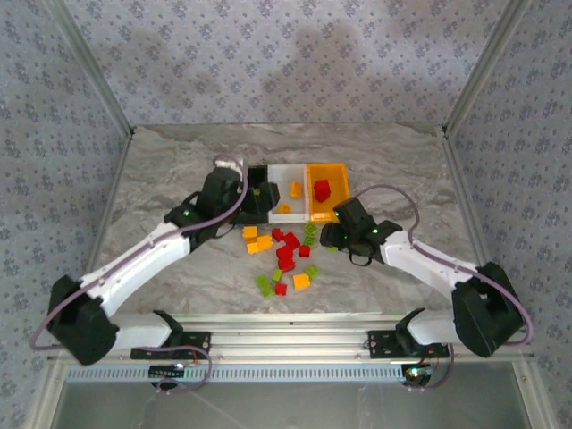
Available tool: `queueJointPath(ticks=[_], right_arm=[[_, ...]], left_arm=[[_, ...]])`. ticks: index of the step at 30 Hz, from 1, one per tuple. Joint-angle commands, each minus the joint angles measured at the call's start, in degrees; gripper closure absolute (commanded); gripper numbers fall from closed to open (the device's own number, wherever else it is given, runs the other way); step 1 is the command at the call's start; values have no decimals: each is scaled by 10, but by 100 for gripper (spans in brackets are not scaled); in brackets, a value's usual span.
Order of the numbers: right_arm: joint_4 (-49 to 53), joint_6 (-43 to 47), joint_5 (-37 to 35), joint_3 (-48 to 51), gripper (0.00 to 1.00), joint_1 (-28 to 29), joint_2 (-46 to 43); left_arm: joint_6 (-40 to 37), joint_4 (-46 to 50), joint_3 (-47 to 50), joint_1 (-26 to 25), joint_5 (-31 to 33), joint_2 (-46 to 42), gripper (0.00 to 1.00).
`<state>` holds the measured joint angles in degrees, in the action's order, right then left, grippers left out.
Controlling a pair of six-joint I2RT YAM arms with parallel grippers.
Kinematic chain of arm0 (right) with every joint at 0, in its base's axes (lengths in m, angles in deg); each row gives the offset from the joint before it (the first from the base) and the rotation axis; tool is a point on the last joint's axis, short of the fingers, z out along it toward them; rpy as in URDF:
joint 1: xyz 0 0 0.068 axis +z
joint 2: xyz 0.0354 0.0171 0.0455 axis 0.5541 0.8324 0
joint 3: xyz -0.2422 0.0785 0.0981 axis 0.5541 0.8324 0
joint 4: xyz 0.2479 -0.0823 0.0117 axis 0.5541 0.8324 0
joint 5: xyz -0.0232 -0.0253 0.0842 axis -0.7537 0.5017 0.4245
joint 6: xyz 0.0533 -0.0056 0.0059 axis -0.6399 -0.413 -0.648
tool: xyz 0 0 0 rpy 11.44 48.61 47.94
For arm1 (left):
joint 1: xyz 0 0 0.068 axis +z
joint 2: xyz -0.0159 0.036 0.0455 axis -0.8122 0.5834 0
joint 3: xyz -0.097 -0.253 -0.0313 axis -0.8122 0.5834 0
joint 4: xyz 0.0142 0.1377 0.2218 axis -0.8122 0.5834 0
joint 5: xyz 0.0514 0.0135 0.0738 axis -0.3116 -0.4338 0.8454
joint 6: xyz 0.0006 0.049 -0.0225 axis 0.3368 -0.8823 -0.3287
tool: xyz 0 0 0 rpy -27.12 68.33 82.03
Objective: Sort the legos into containers by color
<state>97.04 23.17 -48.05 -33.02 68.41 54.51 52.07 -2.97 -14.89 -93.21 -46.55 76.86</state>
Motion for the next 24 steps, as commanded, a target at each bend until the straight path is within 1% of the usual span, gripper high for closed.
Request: queueJointPath(ticks=[1,4,8,13,16,19,21,24], right_arm=[[-20,0,-16,-6,35,0,40],[-26,4,-32,-18,36,0,71],[-22,6,-48,-29,38,-4,107],[-20,11,-50,-37,41,-3,149],[-19,15,-53,-44,49,-4,167],[-18,20,-54,-49,59,-3,170],[-16,27,-49,-52,66,-2,161],[-8,41,-40,-64,72,3,133]], left_arm=[[28,-1,76,-11,10,-59,0],[53,12,148,-11,18,-130,0],[89,47,226,-11,46,-221,0],[125,80,286,-11,68,-298,0],[136,92,308,-10,82,-331,0],[138,104,316,-10,91,-352,0],[136,112,316,-9,95,-357,0],[132,118,314,-10,95,-359,0]])
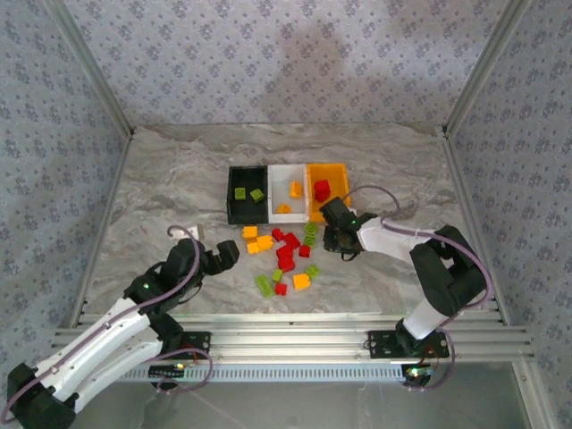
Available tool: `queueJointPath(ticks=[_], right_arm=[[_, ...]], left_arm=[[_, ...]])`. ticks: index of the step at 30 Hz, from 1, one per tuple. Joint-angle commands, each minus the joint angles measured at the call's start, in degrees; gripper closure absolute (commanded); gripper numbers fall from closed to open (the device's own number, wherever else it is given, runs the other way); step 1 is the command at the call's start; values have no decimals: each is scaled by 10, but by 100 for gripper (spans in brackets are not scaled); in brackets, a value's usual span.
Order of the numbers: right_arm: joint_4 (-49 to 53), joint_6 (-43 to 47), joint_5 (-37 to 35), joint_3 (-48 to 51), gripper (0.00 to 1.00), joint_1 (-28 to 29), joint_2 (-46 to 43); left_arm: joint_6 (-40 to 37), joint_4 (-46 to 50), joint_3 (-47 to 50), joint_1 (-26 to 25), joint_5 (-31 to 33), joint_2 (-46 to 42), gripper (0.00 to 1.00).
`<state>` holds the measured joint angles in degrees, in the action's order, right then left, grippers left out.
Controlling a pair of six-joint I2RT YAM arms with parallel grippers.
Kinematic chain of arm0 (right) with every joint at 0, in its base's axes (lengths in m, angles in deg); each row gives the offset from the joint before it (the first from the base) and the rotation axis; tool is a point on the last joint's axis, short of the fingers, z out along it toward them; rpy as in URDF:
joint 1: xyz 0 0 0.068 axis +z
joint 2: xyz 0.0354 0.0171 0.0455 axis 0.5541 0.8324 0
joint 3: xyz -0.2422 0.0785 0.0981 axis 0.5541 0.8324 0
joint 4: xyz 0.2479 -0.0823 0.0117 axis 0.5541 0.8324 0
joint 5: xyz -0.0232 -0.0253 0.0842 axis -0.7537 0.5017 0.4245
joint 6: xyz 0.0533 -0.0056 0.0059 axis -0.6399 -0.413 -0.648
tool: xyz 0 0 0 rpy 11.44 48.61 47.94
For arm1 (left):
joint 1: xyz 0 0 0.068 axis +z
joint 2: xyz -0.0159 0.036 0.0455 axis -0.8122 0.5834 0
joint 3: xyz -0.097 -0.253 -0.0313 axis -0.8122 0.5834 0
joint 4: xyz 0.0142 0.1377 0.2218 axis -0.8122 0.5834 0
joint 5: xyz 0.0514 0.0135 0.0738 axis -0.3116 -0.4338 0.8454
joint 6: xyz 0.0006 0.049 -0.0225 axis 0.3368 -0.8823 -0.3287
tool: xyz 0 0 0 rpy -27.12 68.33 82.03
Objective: Sort the legos into containers by color
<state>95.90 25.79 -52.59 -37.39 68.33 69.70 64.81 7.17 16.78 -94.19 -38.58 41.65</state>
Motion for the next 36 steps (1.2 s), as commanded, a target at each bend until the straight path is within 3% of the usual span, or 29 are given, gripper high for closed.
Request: queueJointPath(ticks=[1,5,8,24,29,36], right_arm=[[6,19,7,-26,73,10,-30],[17,37,33,-86,73,43,-48],[22,68,52,-163,73,76,-14],[44,96,107,-574,68,109,315],[66,99,120,-632,43,108,343],[35,101,100,-551,38,108,254]], left_arm=[[4,18,-3,0,15,-6,0],[4,24,2,0,18,-7,0],[7,22,3,1,16,-7,0],[13,68,-1,1,-10,-27,0],[10,80,-5,1,-16,-47,0],[-8,67,-14,1,-46,-45,1]])
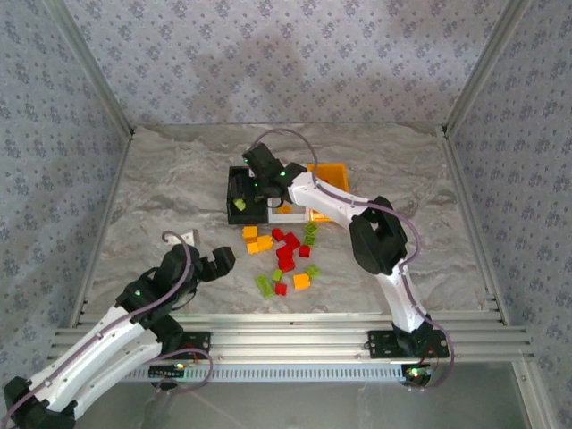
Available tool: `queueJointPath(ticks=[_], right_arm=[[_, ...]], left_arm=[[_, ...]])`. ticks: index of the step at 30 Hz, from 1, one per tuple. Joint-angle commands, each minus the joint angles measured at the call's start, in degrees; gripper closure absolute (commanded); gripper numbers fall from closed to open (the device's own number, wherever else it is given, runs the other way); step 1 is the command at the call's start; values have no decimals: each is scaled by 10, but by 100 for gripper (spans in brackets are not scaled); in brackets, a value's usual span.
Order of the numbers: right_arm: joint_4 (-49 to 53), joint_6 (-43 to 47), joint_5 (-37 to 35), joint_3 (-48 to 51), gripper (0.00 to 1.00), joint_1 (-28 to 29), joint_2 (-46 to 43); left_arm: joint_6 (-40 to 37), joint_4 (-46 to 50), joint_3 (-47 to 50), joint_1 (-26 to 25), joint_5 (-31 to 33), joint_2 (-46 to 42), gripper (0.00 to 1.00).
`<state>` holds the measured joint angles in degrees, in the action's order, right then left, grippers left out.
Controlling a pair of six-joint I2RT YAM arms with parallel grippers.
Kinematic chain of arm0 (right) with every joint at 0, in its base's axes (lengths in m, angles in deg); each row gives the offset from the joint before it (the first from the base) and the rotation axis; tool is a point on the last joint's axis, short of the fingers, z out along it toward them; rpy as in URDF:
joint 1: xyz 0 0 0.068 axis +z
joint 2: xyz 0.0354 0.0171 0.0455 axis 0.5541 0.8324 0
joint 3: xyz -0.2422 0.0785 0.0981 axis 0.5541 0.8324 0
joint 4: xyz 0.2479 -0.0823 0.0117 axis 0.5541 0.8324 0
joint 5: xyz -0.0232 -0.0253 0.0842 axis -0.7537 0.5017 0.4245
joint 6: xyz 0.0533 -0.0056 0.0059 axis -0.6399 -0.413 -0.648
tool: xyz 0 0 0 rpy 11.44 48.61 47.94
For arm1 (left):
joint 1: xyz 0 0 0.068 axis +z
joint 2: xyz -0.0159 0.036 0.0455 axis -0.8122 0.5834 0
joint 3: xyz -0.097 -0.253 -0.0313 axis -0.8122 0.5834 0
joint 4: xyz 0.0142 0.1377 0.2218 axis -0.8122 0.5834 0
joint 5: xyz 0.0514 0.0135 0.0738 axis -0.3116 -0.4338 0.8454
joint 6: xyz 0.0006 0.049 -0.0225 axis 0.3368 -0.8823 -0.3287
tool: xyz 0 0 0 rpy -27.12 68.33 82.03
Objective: Sort the legos into containers by color
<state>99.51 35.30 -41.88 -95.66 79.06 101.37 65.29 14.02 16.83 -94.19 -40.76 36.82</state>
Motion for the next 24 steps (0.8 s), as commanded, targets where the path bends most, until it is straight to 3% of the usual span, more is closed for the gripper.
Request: queueJointPath(ticks=[1,8,16,24], right_arm=[[-8,5,-9,58,38,0,-85],[-48,-13,-39,259,38,-6,-239],[-65,-32,-56,427,37,-28,-363],[-74,-42,-61,489,37,-51,-417]], left_arm=[[-17,-6,-16,1,-34,10,1],[-51,-75,-37,-29,-118,147,5],[-81,-106,-93,-164,-90,353,8],[-77,-111,-113,-179,-72,446,22]])
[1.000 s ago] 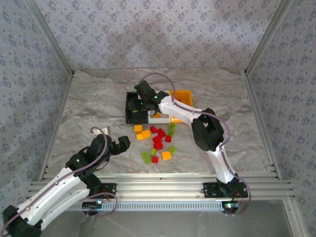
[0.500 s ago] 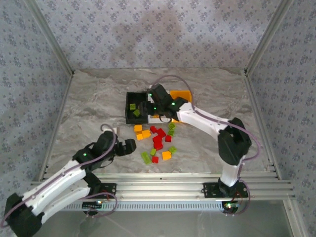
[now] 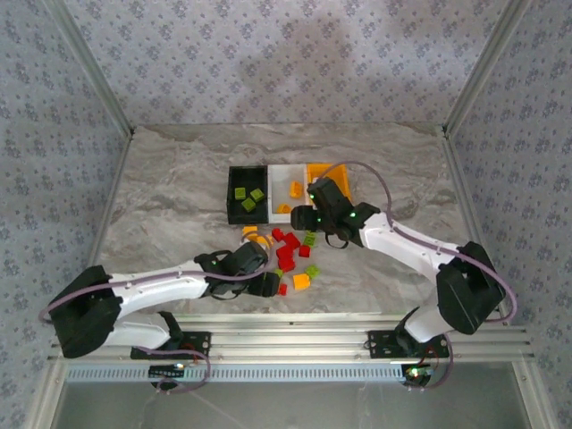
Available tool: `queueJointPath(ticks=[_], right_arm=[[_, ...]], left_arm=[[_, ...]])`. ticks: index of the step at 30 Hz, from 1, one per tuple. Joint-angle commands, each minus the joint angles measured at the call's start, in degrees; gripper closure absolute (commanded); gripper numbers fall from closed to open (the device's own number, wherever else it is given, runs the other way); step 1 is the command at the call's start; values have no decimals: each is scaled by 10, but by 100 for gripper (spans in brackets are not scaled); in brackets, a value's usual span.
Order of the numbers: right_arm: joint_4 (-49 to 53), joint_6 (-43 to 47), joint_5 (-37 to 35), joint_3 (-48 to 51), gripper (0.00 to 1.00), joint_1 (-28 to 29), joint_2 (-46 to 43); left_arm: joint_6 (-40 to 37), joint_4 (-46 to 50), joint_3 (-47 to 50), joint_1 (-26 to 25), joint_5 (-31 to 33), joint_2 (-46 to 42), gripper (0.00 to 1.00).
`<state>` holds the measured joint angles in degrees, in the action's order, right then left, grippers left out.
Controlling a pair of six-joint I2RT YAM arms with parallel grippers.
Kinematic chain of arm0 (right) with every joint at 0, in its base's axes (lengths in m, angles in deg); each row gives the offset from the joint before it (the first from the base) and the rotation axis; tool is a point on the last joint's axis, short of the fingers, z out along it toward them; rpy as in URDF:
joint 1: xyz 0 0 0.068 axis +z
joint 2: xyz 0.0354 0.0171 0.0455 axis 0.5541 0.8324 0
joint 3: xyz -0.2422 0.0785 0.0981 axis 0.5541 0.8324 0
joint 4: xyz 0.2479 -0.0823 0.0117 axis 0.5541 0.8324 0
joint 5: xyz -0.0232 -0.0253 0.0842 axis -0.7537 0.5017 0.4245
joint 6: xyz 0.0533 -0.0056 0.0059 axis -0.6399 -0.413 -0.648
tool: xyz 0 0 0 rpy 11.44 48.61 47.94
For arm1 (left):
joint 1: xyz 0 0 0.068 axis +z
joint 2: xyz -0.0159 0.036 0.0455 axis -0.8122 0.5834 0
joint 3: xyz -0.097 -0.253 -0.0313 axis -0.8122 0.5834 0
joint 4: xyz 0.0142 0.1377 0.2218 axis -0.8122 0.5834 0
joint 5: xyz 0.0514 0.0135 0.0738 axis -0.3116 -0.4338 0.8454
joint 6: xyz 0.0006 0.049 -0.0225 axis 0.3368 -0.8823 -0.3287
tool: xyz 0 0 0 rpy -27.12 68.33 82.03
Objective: Sort the legos into containers by color
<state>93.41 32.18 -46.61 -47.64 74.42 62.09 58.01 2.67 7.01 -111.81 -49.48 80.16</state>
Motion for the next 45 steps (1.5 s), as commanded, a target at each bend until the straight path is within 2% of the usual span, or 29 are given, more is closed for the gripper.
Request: queueJointPath(ticks=[1,6,12,20,23,26,29,30,32,35,38,41,45], right_arm=[[-13,-11,-16,12,37,-6,-28],[-15,-13,-19,20,37,-14,-40],[-22,-17,-19,22,37,-20,-46],[-21,-17,-19,27,37,-28,-61],[-23,-18,-14,28,37,-30,-61],[-25,-17,-13,29,37,-31,-61],[-28,-18,-13,31,37,-31,-60],[-28,-17,-14,33,37,-32,-62],[-28,-17,-14,35,37,-32,-63],[-26,-17,-17,38,37,-33,-70],[-24,-17,-23,41,37,-34,-83],[-21,-17,-29,46,36,-37,-96],[-22,-18,-26,53,36,-44,-104]], left_arm=[[-2,7,-13,-2,19,17,25],[5,32,5,5,36,16,33],[-2,54,28,58,24,22,41],[-8,125,32,112,76,-82,44],[-22,131,14,121,64,-110,36],[-30,116,-8,100,41,-118,16],[-24,97,-21,80,15,-82,8],[-18,89,-21,75,9,-67,1],[6,58,-15,66,-3,-30,1],[59,25,-2,65,0,20,1],[93,23,-2,65,22,41,9],[106,27,-1,65,43,26,18],[99,44,-18,66,38,33,25]])
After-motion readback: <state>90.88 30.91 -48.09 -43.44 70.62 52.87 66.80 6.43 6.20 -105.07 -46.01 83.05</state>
